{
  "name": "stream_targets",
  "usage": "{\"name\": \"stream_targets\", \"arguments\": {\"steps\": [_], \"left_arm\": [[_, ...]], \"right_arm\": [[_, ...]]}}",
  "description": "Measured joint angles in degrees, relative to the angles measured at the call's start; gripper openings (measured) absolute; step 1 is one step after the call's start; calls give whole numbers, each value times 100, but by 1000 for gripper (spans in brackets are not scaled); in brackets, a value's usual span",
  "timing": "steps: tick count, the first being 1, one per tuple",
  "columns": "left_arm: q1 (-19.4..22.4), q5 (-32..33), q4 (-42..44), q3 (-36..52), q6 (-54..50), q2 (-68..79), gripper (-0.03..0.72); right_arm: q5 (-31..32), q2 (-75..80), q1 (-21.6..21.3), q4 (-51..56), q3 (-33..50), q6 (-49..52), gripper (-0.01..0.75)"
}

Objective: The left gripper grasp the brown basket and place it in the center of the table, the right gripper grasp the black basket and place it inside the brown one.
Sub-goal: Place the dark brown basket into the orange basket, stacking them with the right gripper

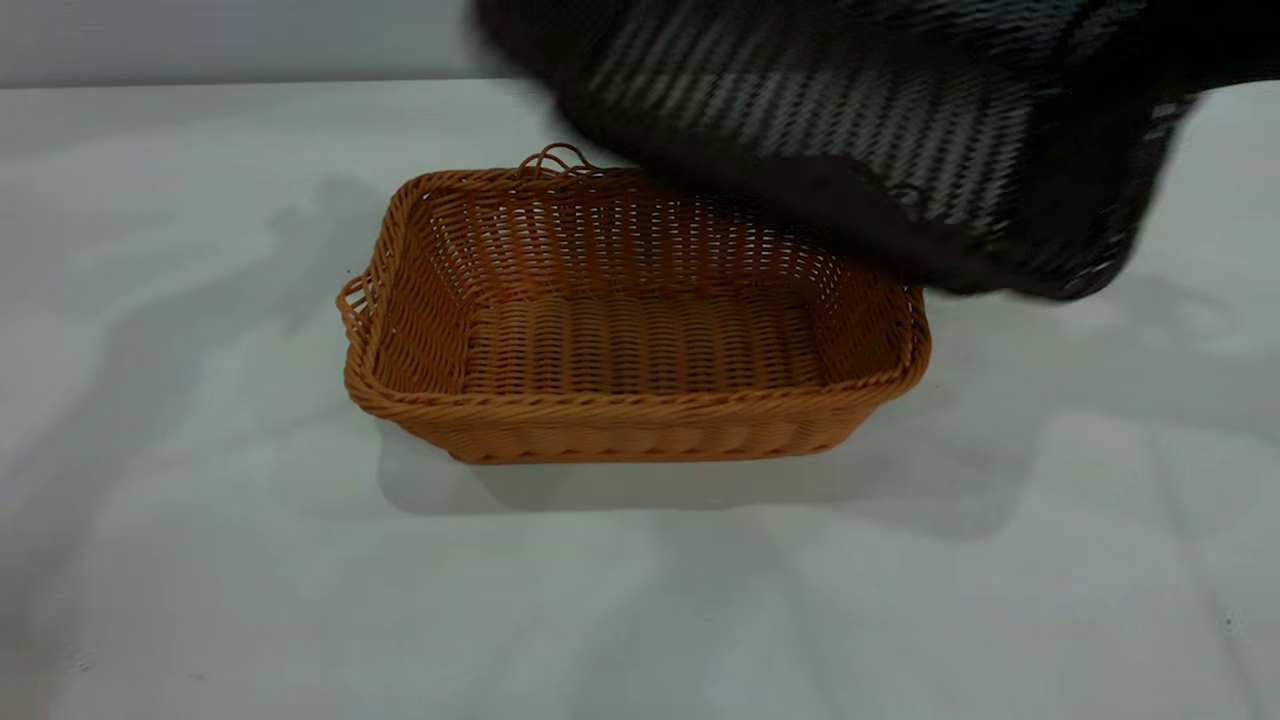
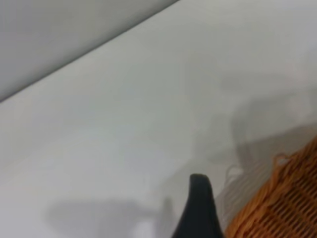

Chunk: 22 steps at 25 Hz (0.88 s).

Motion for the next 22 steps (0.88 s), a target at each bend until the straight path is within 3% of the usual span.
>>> {"name": "stream_targets", "arguments": {"steps": [5, 9, 22], "left_arm": [[96, 36, 14, 0, -18, 0, 521], [96, 147, 14, 0, -18, 0, 521], [96, 168, 14, 0, -18, -4, 522]], "right_arm": [[-42, 105, 1025, -796, -584, 872, 76], [-46, 515, 1434, -1049, -986, 1127, 76], [-183, 1057, 1567, -1563, -1257, 1196, 76]]}}
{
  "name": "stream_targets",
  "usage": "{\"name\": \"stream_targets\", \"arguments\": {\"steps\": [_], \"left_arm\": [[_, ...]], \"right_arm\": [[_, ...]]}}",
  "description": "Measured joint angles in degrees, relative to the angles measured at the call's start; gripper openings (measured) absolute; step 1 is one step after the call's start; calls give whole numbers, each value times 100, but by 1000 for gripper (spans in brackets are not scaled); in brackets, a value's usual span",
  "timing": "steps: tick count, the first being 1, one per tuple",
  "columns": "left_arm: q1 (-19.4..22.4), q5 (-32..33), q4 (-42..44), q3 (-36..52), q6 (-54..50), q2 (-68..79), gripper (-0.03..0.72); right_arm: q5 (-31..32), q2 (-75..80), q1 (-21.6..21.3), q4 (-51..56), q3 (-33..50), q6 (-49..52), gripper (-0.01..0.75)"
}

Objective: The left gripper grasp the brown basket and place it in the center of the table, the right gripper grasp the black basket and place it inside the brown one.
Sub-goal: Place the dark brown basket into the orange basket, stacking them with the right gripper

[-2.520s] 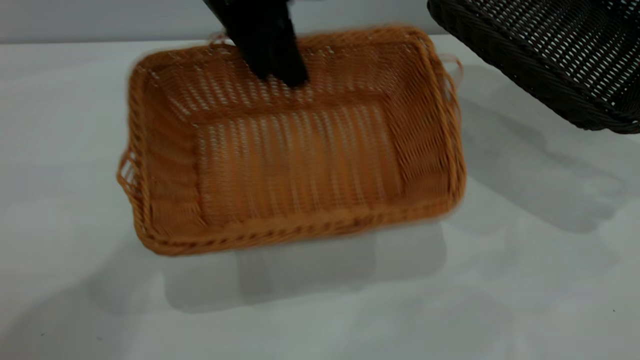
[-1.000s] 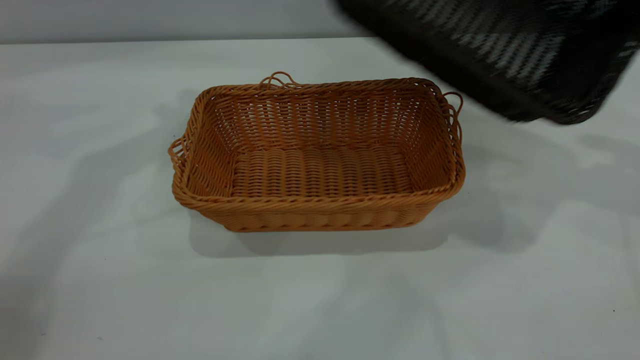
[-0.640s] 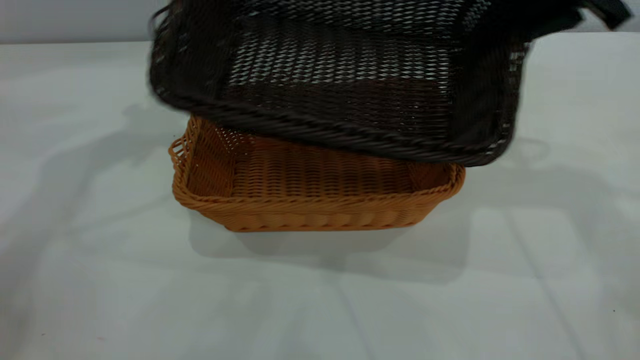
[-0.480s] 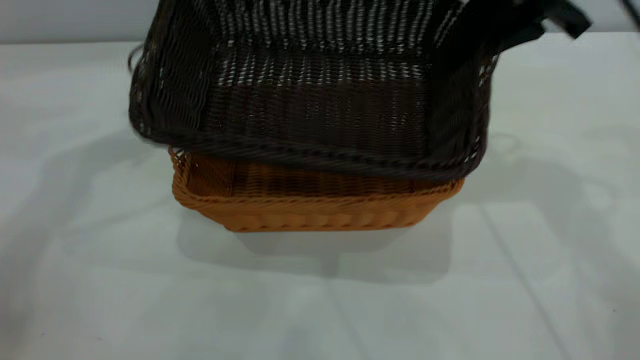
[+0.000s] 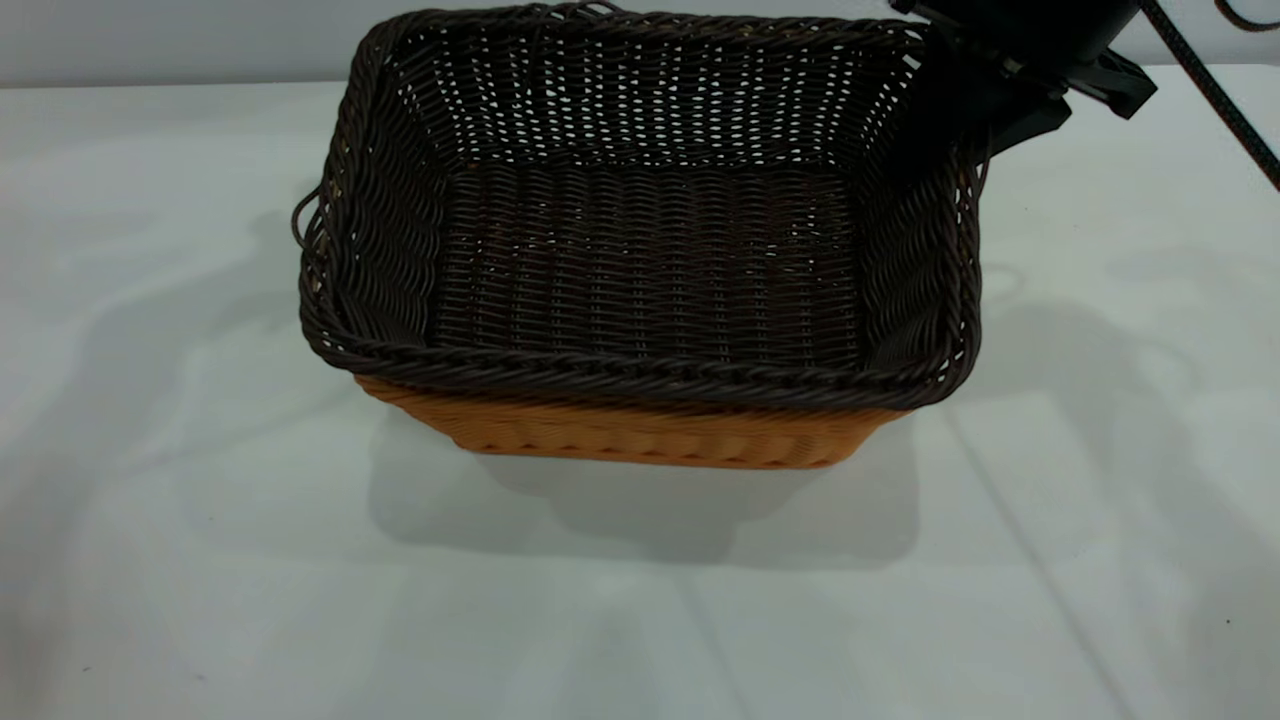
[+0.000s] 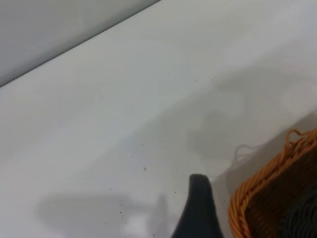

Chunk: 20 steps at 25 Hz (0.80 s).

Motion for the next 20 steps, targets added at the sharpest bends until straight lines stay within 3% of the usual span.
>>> {"name": "stream_targets", "arguments": {"steps": [8, 11, 14, 20], "left_arm": [[0, 35, 0, 0, -14, 0, 522], [0, 81, 0, 0, -14, 0, 522], [0, 82, 0, 0, -14, 0, 522], [0, -25, 0, 0, -14, -7, 522]], "right_arm": [[-308, 266, 0, 44, 0, 144, 82], [-338, 265, 0, 50, 0, 158, 115], [-338, 265, 0, 119, 0, 152, 223], [-344, 258, 0, 123, 0, -261, 526]]}}
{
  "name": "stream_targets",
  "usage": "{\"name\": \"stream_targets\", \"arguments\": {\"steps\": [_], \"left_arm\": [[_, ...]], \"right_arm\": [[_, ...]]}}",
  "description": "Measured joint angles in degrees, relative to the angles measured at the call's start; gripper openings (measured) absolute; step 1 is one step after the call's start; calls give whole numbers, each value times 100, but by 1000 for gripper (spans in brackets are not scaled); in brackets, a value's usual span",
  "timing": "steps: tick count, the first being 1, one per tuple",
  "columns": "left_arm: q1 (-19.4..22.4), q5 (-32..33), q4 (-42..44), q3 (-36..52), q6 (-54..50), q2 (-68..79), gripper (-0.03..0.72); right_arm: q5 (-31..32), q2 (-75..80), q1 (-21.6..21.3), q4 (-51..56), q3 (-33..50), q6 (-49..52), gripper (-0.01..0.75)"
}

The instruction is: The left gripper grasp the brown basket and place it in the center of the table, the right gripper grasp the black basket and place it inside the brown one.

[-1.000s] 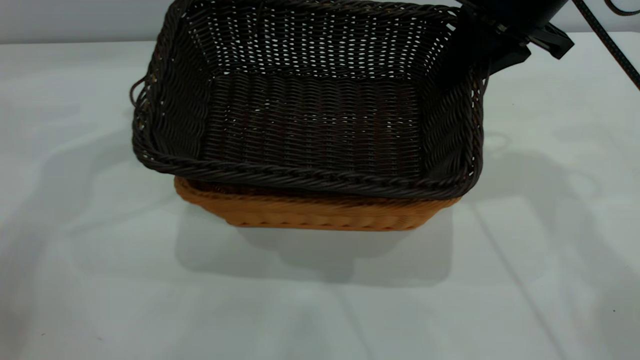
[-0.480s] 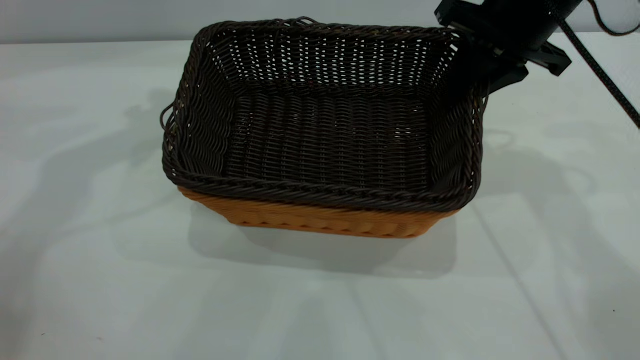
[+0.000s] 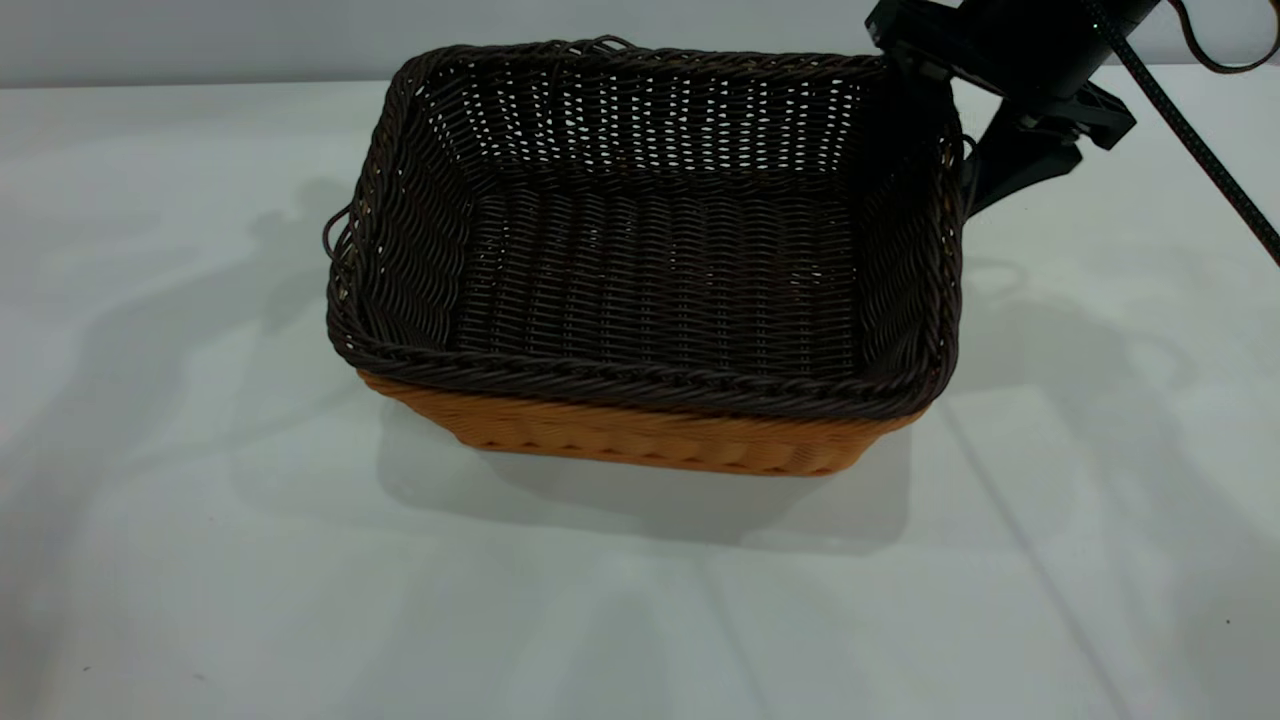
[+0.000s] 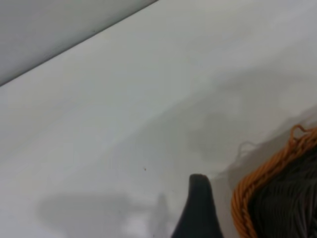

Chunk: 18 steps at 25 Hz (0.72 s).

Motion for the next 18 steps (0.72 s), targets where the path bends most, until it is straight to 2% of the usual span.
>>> {"name": "stream_targets", "arguments": {"steps": [3, 6, 11, 14, 18], "left_arm": [[0, -84, 37, 0, 0, -77, 523], [0, -210, 169, 0, 17, -348, 523], [0, -276, 682, 0, -122, -1149, 524], [0, -149, 1047, 0, -561, -1684, 524], [0, 294, 1585, 0, -1297, -2420, 524]], "right_arm": [[-103, -140, -6, -123, 0, -176, 595], [-328, -585, -113, -274, 0, -202, 602], [-433, -1896, -529, -555, 0, -192, 596], [-260, -2831, -616, -799, 0, -192, 594], [443, -4150, -616, -953, 0, -192, 594]]}}
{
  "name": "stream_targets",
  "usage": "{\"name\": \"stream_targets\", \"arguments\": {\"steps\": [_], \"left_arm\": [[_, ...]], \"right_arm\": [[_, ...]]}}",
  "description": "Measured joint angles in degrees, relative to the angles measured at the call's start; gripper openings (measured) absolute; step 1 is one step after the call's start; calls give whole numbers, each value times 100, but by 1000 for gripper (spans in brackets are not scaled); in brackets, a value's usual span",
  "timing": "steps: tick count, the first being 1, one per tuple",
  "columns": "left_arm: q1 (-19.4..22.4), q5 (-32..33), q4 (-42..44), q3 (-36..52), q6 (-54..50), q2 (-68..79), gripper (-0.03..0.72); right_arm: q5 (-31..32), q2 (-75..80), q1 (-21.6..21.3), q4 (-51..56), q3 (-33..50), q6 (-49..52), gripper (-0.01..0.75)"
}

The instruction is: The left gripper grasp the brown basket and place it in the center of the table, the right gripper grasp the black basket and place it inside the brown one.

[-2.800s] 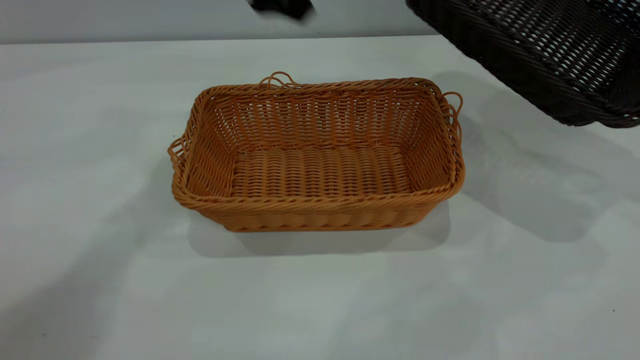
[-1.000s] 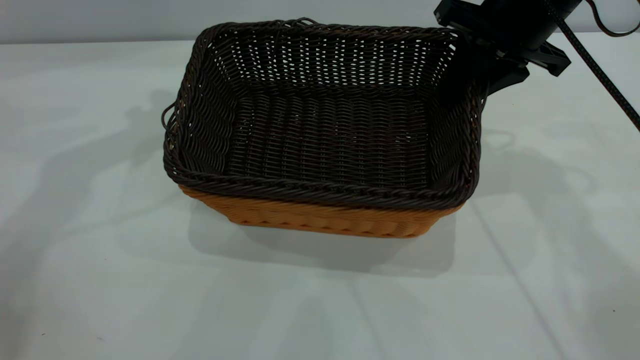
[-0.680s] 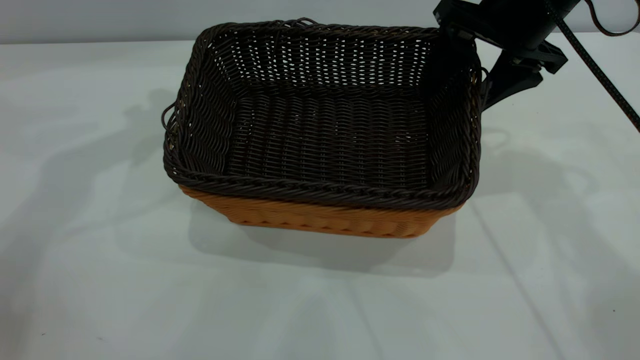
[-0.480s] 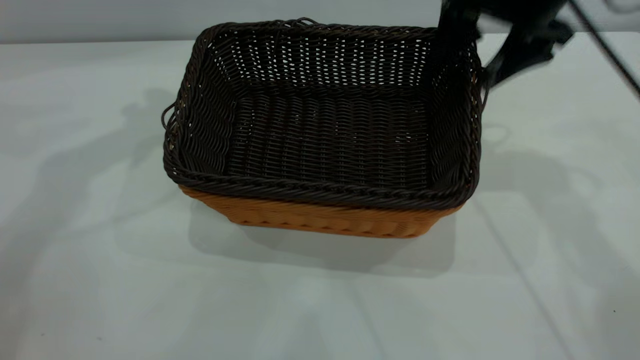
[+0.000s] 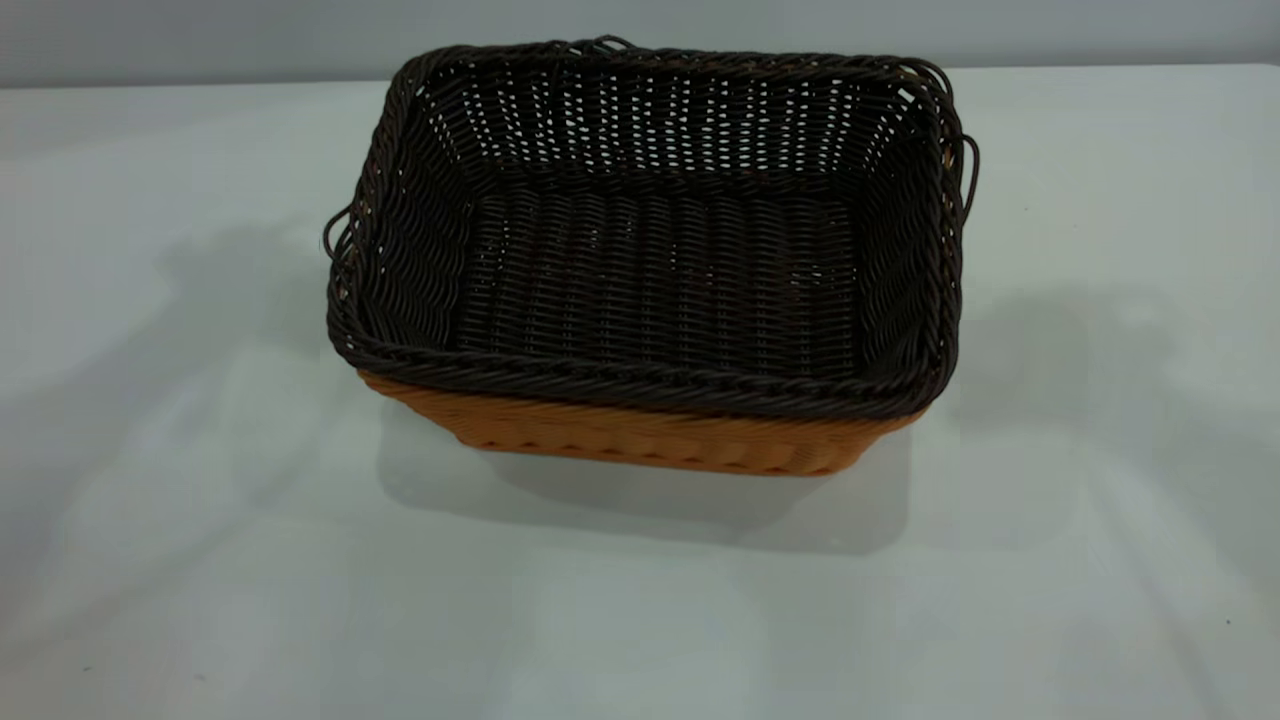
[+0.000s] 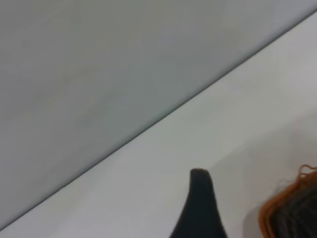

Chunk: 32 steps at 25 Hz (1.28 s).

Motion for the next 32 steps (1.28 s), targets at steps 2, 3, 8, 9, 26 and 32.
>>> {"name": "stream_targets", "arguments": {"steps": [2, 3, 8, 9, 26, 32], "left_arm": [[0, 325, 249, 0, -442, -339, 524], [0, 535, 340, 0, -686, -517, 524], [0, 1364, 768, 0, -1570, -1376, 524], [0, 1492, 877, 0, -1749, -1514, 524], [0, 3149, 1557, 1241, -3461, -3475, 524], [0, 3149, 1750, 2509, -3463, -4438, 524]], "right_arm": [[530, -656, 0, -41, 7, 0, 594], [739, -921, 0, -46, 29, -12, 594], [1468, -2450, 0, -80, 658, -36, 594], [1537, -2763, 0, -85, 881, -39, 594], [1858, -6994, 0, -708, 4250, 86, 594], [1727, -7782, 0, -1124, 4708, 247, 594]]}}
